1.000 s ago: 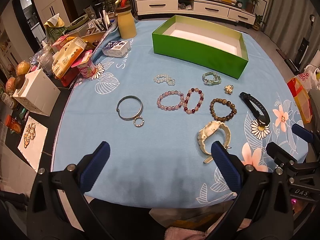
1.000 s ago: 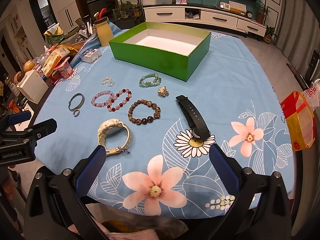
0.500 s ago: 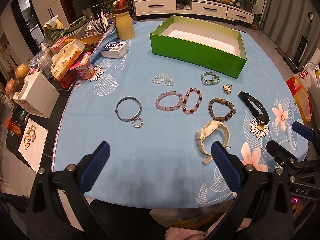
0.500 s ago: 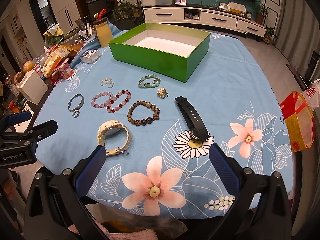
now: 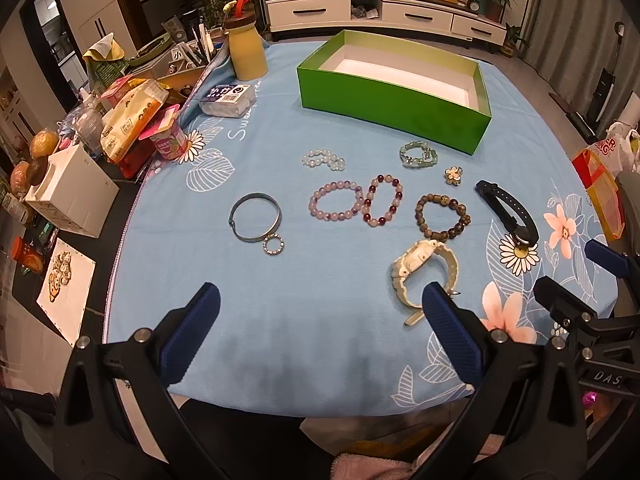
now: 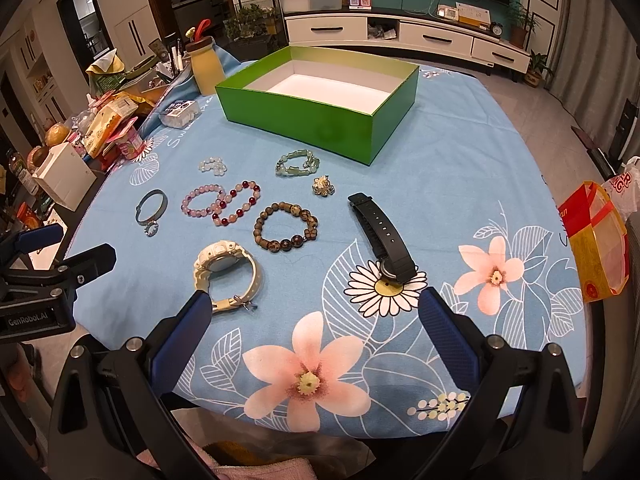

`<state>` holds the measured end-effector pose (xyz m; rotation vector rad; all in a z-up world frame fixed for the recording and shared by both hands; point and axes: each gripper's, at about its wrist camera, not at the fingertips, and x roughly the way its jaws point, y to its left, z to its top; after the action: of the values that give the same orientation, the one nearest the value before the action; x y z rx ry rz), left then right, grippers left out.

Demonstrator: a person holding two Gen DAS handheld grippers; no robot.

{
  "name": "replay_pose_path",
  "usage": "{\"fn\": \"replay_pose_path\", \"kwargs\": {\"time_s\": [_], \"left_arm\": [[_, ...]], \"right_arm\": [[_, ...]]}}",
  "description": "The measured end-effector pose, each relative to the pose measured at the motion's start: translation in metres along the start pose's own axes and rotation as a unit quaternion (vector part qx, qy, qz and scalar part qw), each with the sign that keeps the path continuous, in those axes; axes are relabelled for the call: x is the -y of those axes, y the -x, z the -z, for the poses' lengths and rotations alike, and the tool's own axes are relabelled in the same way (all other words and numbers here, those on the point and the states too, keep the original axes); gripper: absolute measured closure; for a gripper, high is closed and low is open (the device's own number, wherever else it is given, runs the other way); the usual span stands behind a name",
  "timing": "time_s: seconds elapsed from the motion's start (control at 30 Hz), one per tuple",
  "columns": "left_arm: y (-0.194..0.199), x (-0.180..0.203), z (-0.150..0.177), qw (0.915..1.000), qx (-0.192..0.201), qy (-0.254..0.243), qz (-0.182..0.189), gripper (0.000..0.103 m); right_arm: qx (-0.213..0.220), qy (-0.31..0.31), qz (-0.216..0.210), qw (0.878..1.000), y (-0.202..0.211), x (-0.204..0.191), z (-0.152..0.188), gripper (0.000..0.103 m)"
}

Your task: Organize jewelry

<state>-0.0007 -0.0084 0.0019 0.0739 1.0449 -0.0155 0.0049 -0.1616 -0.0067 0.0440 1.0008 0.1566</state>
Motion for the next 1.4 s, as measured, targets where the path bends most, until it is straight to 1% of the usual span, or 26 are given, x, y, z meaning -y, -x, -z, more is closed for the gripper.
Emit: {"fn": "replay_pose_path", "kwargs": {"time_s": [1.4], "left_arm": [[-0.0033, 0.0021, 0.0034, 1.0, -0.002, -0.003, 0.0, 0.002]], "right_arm": [[-0.001, -0.002, -0.001, 1.0, 0.0006, 0.0023, 0.0004, 0.001]]}}
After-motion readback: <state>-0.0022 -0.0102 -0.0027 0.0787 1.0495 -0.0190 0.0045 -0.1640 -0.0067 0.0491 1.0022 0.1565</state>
